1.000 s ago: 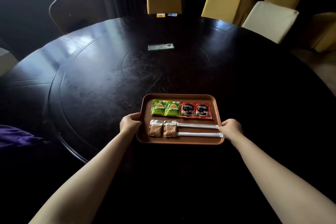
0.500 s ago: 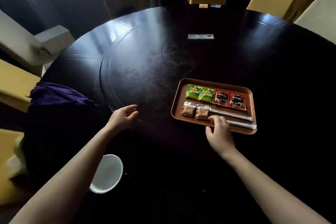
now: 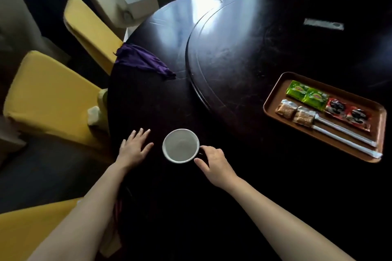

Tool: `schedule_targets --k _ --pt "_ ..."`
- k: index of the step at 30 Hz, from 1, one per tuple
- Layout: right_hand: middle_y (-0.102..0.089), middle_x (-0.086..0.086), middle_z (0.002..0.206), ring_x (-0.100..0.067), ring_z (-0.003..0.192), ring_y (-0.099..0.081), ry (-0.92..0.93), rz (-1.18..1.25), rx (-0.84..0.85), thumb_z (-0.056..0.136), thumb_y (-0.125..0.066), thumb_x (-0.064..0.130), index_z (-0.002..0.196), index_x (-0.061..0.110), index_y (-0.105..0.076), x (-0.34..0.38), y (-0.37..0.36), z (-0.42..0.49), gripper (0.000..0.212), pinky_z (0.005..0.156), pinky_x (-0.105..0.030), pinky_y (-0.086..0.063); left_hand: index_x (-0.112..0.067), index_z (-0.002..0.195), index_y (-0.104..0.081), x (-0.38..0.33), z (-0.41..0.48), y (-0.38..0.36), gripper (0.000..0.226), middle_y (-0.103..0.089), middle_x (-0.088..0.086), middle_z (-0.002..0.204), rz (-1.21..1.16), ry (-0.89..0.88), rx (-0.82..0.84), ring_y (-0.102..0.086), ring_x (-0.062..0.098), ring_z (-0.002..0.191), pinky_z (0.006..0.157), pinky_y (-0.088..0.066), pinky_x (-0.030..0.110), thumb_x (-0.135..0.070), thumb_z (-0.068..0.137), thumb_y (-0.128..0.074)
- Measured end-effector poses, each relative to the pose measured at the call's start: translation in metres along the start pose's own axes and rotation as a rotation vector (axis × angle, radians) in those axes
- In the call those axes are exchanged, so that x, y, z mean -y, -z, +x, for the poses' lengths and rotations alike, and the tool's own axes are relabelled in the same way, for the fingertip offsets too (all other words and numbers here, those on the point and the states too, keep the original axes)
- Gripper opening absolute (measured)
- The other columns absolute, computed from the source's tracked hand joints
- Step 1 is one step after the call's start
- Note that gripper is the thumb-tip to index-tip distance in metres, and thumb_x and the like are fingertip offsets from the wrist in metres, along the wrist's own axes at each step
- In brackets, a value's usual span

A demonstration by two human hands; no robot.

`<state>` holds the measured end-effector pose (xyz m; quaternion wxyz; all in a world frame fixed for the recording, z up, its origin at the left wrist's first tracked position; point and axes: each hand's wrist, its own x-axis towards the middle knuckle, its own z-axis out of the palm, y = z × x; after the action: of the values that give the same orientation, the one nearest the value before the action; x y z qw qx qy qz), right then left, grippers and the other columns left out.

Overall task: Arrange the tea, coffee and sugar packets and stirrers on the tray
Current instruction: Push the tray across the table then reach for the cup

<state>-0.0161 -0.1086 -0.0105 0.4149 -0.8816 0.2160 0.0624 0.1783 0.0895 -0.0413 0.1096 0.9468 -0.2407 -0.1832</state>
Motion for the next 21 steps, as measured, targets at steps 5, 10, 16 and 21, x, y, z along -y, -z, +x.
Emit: schedule_targets --k 5,10,16,21 --pt "-0.061 -0.014 0.113 -0.026 0.106 -0.057 -0.044 0.074 -0.129 0.091 -0.049 0.024 0.115 0.005 -0.054 0.0 -0.019 -0.001 0.031 0.089 -0.031 -0.043 -0.029 0.146 -0.014 0.006 -0.018 -0.033 0.062 -0.002 0.002 0.159 0.066 0.017 -0.035 0.005 0.022 0.145 0.113 0.004 0.05 -0.048 0.091 -0.037" --pt "-0.063 -0.016 0.111 -0.029 0.104 -0.059 0.017 -0.02 -0.232 0.088 -0.054 0.02 0.114 0.003 -0.056 0.002 -0.016 0.0 0.031 0.089 -0.036 -0.044 -0.029 0.146 -0.005 0.002 -0.018 -0.043 0.065 0.006 -0.001 0.158 0.088 0.036 -0.085 0.013 0.018 0.144 0.113 0.012 0.047 -0.055 0.09 -0.027" --pt "-0.066 -0.017 0.105 -0.035 0.099 -0.06 0.009 -0.257 -0.149 0.086 -0.055 0.019 0.102 0.002 -0.063 0.008 0.005 0.013 0.025 0.085 -0.039 -0.047 -0.029 0.146 -0.002 -0.003 -0.015 -0.045 0.066 0.008 -0.002 0.158 0.119 0.02 -0.109 0.015 0.017 0.143 0.113 0.014 0.047 -0.056 0.09 -0.023" --pt "-0.071 -0.016 0.103 -0.031 0.098 -0.064 0.056 -0.129 -0.209 0.082 -0.062 0.015 0.106 0.006 -0.066 -0.001 0.018 0.015 0.026 0.087 -0.039 -0.05 -0.029 0.146 -0.002 -0.005 -0.017 -0.042 0.065 0.008 -0.002 0.158 0.144 0.023 -0.123 0.016 0.016 0.143 0.113 0.014 0.045 -0.056 0.09 -0.023"
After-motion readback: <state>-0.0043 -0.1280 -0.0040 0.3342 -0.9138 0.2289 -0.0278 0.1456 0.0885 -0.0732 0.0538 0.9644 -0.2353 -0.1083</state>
